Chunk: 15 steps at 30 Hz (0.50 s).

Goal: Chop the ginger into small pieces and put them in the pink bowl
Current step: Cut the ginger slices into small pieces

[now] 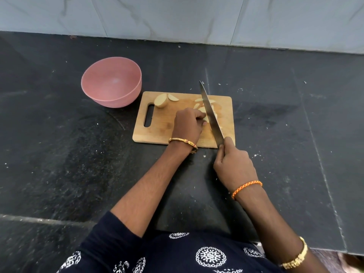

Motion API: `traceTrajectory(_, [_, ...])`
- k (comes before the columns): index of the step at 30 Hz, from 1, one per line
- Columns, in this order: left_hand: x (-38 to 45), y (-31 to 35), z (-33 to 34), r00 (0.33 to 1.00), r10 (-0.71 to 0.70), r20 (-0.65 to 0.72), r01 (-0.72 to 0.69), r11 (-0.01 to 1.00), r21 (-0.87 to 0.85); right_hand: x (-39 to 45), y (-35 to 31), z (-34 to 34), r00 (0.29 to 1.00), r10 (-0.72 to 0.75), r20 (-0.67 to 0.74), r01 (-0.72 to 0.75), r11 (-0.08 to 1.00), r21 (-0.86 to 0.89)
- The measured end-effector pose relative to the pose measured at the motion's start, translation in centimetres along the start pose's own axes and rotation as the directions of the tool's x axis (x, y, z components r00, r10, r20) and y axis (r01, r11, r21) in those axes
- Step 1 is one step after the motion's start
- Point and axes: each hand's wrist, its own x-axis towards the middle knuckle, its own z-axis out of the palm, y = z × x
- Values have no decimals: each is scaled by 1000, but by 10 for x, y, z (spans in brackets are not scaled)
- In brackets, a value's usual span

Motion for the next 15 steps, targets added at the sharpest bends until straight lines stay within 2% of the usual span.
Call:
traceTrajectory(6, [1,0,-3,1000,11,1,-11,1000,-15,16,-3,-10,996,-34,87,38,998,-45])
traceTrajectory(15, [3,2,-4,999,-35,-12,35,999,-20,17,-13,-13,985,48,168,-31,994,-103])
